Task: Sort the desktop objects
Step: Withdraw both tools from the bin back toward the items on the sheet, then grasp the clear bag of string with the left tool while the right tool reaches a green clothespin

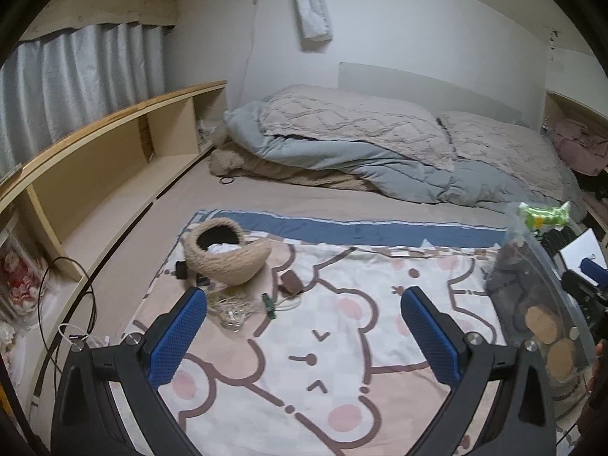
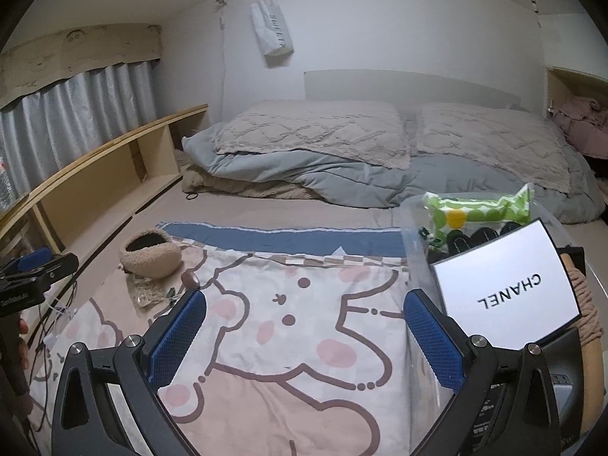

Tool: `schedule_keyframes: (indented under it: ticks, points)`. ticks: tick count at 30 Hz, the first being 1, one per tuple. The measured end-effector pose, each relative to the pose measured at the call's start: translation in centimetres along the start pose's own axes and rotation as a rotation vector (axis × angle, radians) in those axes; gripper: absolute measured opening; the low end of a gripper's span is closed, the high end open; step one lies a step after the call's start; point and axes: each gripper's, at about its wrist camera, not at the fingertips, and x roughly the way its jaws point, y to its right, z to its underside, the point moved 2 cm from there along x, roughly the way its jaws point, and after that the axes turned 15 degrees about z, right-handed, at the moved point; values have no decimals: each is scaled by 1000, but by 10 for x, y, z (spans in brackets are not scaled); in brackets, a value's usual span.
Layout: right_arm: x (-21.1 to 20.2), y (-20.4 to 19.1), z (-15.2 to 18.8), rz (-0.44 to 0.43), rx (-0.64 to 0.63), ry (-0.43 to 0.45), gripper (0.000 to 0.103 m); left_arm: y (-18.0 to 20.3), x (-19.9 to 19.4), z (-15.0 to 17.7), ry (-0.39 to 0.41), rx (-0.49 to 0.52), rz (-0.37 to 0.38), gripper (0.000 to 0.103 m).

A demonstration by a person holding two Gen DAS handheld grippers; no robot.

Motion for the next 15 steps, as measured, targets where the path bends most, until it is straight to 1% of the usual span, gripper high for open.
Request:
schedule_keyframes:
  ticks: [5,10,13,15]
  points:
    - [0,-9,0,-29,-30,14,103,-30,7,6,-14,-44,-27,103]
    - [7,-15,0,17,-16,19,103,-62,19,14,-36,-93,-72,103]
    - [11,-19,2,23,1,19,103,-83,29,20,-52,-134,-103,103]
    - [15,-23,4,18,-3,4,103,-98,37,24,-69,-169,-121,103]
